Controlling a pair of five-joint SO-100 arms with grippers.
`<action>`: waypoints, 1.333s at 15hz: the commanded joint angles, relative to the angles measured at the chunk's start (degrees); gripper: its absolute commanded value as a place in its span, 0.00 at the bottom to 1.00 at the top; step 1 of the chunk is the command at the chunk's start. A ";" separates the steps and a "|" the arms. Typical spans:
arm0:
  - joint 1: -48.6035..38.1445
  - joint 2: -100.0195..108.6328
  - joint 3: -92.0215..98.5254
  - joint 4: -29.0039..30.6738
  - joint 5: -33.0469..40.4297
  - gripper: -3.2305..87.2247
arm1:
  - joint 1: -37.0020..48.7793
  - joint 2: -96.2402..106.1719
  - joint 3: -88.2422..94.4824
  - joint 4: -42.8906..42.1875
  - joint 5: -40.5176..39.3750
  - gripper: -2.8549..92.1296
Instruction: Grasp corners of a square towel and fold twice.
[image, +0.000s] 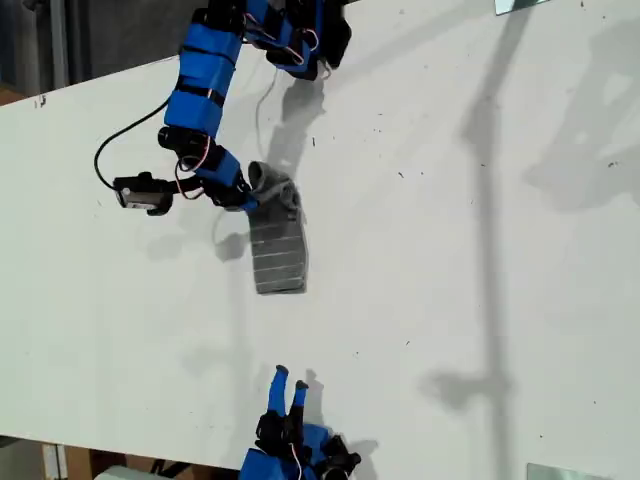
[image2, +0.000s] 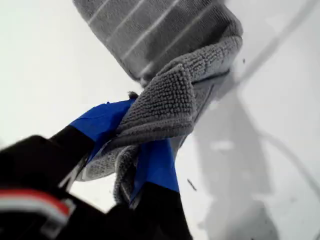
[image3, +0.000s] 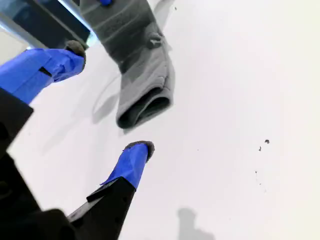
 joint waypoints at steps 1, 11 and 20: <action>0.53 1.49 1.05 -0.09 -0.88 0.41 | -2.02 -12.04 -20.48 0.18 -3.25 0.03; -0.26 3.78 3.78 -1.05 0.09 0.40 | -7.29 -23.47 -23.64 -22.59 -7.56 0.32; -1.05 3.87 5.19 -0.79 0.35 0.39 | 0.35 10.28 2.29 -19.25 -8.17 0.41</action>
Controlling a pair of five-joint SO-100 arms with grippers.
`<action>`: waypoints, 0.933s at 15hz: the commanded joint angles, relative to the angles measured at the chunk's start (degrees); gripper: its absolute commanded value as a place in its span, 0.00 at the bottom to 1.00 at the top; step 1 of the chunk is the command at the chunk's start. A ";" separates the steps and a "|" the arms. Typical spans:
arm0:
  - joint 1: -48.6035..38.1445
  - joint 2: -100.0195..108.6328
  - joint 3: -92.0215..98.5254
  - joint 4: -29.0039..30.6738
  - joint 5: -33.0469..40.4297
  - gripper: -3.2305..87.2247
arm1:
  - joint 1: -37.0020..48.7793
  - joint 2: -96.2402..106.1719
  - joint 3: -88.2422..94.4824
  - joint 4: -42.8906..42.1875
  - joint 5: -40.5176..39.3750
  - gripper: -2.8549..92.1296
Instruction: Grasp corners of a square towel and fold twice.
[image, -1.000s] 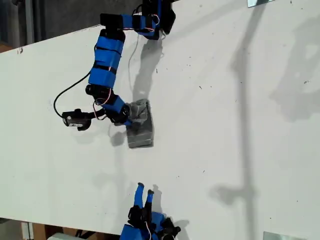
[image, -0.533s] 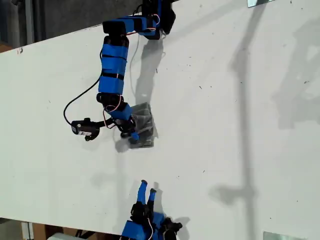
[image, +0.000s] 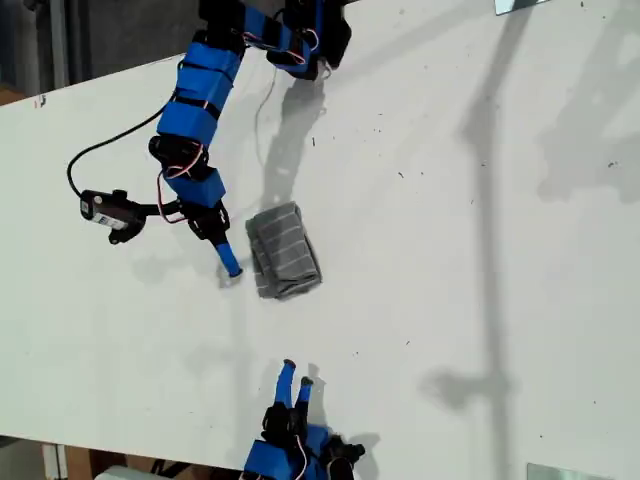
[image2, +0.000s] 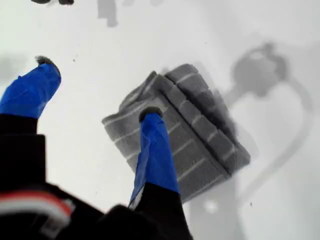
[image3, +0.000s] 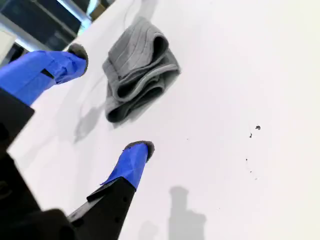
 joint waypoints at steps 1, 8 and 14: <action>-1.49 0.35 0.53 0.00 0.97 0.39 | -0.09 19.25 23.73 -3.69 4.48 0.45; -6.50 0.26 13.01 -8.53 11.78 0.35 | -10.20 84.46 88.86 6.86 39.02 0.51; -9.40 0.26 17.05 -10.02 11.87 0.33 | -10.28 103.36 91.23 23.47 43.95 0.25</action>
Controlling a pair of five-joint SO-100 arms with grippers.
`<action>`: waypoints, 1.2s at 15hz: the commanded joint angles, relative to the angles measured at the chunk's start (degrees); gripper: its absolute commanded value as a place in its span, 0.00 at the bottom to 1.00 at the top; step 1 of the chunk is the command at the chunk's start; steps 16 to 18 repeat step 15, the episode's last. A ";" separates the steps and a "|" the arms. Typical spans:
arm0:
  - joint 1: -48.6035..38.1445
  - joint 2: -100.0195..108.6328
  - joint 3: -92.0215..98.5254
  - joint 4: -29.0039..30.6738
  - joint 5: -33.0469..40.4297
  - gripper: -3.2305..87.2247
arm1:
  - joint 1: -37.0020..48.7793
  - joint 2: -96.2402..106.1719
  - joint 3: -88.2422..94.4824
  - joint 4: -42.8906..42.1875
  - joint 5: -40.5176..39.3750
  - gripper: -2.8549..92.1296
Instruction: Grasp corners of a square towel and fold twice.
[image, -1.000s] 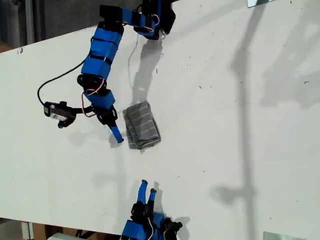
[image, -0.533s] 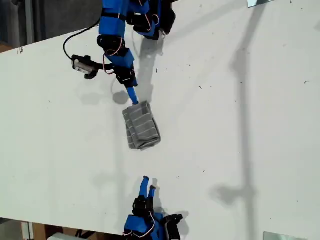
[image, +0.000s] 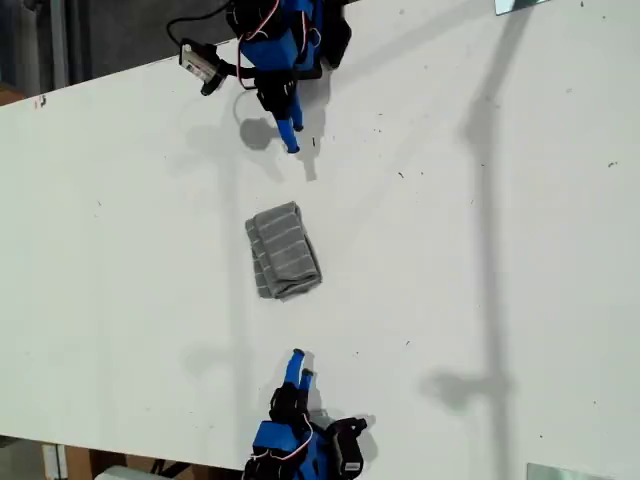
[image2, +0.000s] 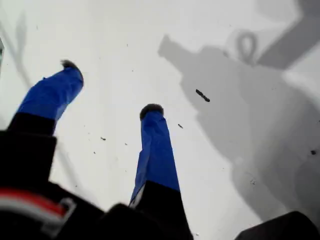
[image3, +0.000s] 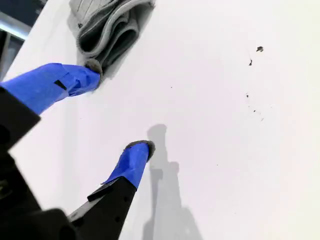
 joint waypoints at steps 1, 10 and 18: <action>-0.18 0.26 0.53 -0.97 -0.26 0.33 | 3.08 0.44 -1.85 1.23 0.35 0.25; 3.69 0.26 0.88 -1.67 22.15 0.28 | 3.52 0.44 -1.14 0.79 2.99 0.25; 3.69 0.26 0.88 -1.58 22.15 0.25 | 3.43 0.44 -1.14 0.79 2.99 0.25</action>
